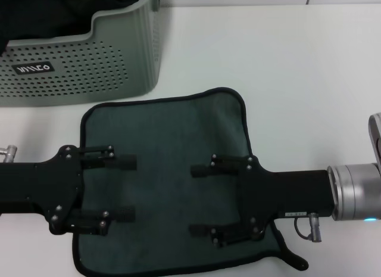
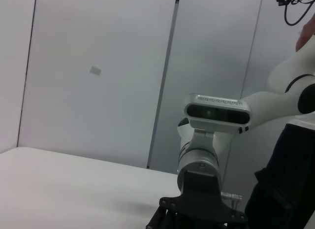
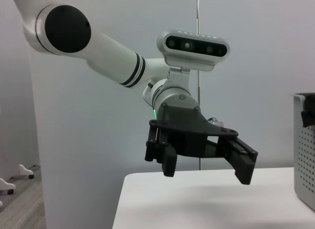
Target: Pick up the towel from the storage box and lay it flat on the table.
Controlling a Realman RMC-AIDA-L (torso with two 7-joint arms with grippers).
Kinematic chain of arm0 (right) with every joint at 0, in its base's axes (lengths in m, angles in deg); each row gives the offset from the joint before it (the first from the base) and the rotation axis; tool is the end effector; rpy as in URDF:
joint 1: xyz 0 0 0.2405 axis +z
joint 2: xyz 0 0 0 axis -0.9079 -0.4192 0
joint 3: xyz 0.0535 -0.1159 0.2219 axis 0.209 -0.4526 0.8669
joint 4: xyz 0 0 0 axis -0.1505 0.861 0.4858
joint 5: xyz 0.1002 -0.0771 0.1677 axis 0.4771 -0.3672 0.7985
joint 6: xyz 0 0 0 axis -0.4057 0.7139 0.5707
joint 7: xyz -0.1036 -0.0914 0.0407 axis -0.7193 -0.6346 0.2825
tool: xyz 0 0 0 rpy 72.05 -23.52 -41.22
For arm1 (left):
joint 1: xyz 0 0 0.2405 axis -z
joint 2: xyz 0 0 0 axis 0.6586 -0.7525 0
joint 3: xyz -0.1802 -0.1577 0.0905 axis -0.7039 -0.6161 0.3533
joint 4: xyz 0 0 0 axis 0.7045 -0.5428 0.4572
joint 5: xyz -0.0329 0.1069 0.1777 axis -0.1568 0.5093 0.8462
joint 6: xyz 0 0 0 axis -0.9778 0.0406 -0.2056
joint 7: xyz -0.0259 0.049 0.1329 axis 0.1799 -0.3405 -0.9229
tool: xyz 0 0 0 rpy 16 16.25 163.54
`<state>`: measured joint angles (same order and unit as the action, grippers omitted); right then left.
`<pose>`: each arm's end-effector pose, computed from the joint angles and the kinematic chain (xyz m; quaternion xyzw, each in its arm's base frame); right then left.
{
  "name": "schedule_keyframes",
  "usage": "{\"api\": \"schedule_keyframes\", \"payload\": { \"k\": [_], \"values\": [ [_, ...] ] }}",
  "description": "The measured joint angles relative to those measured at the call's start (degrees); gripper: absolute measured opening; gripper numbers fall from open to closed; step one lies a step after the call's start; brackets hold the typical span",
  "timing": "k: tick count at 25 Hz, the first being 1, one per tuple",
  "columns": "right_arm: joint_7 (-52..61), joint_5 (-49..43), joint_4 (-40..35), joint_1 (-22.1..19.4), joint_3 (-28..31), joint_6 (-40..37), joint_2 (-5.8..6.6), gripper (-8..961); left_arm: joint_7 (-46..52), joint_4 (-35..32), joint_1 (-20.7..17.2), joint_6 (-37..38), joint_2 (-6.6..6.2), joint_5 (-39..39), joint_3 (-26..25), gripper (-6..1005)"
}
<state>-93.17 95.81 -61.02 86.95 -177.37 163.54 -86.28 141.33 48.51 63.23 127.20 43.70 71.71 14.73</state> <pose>0.1869 0.2659 -0.0769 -0.9473 -0.0176 0.3198 0.0096 -0.2753 0.2464 0.0422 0.9418 0.0875 0.3245 0.0048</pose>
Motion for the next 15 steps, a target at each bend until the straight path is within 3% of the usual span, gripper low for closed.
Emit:
{"api": "schedule_keyframes", "payload": {
  "k": [15],
  "values": [
    [-0.4, 0.6, 0.4, -0.1, -0.3, 0.4, 0.00, 868, -0.1, -0.1, -1.0, -0.2, 0.13, 0.0, -0.1, 765]
  ]
}}
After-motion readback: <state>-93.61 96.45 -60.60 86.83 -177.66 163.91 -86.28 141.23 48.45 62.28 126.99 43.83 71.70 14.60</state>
